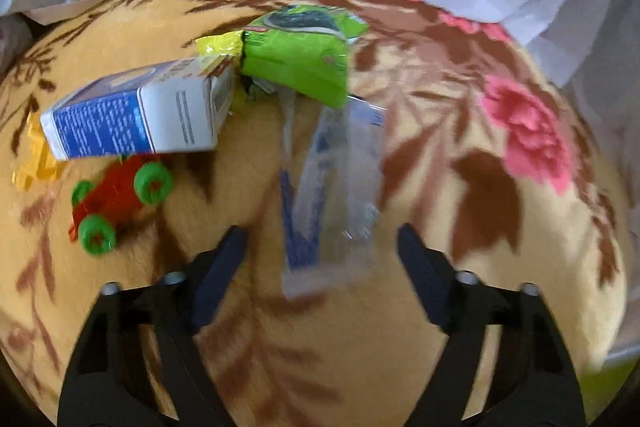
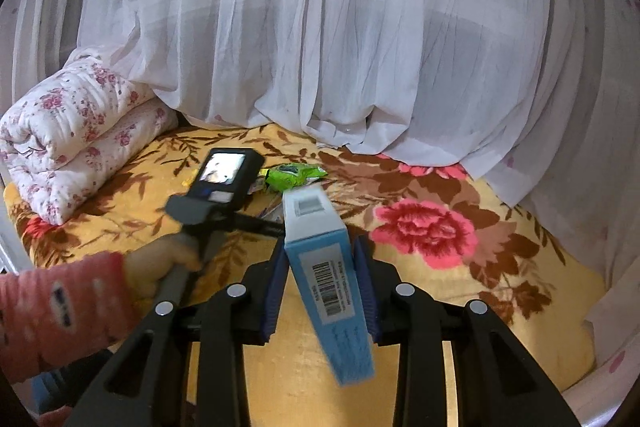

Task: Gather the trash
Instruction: 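Grasp the toothpaste tube with the left tool while the right tool grasps the green-and-white box, then lower the tube and box into the orange bin and open both tools, then grasp the red-green toy car with the left tool while the right tool grasps the yellow toy piece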

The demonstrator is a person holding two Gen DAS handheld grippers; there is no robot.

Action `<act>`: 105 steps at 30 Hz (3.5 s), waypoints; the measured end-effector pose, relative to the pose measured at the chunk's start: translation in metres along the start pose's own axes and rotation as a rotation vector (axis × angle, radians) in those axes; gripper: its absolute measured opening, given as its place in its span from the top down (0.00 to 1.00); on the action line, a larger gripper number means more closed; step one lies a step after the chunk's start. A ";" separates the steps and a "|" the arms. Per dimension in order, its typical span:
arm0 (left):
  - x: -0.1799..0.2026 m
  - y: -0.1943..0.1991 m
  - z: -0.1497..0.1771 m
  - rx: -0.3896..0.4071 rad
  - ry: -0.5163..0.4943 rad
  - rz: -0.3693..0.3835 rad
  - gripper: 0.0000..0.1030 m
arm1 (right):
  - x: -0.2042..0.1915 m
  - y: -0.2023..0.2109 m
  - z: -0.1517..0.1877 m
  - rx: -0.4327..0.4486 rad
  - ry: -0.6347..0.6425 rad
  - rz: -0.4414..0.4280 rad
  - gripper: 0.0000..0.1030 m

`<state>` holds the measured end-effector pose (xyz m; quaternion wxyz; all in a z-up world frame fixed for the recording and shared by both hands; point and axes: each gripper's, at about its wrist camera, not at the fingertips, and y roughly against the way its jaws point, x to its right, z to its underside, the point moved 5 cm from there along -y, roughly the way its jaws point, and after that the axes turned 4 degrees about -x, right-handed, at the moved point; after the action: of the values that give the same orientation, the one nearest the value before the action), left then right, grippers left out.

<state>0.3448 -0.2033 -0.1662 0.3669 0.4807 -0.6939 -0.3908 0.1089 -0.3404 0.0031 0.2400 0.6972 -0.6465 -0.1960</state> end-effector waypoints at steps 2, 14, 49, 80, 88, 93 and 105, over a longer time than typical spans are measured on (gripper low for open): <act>-0.003 0.002 -0.004 0.019 -0.008 -0.041 0.63 | 0.000 0.002 0.002 0.001 0.006 -0.004 0.69; 0.007 0.062 0.042 0.074 -0.145 0.020 0.88 | -0.018 -0.003 0.007 -0.013 0.023 -0.050 0.71; -0.054 0.155 0.381 -0.153 -0.158 0.158 0.88 | -0.187 0.066 0.145 -0.210 0.252 -0.351 0.71; -0.064 0.081 0.408 -0.384 -0.074 0.089 0.32 | -0.164 -0.022 0.220 -0.442 0.154 -0.311 0.36; -0.061 0.088 0.403 -0.366 -0.081 0.099 0.26 | -0.164 -0.017 0.214 -0.428 0.156 -0.303 0.32; -0.057 0.099 0.397 -0.340 -0.083 0.106 0.24 | -0.161 -0.013 0.208 -0.413 0.158 -0.299 0.31; -0.065 0.168 0.317 -0.069 -0.103 0.139 0.15 | -0.134 0.017 0.150 -0.253 0.111 -0.284 0.24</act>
<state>0.0175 -0.0417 -0.1591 0.3734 0.3975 -0.7297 -0.4124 -0.0041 -0.2204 -0.1133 0.3307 0.7555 -0.4975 -0.2689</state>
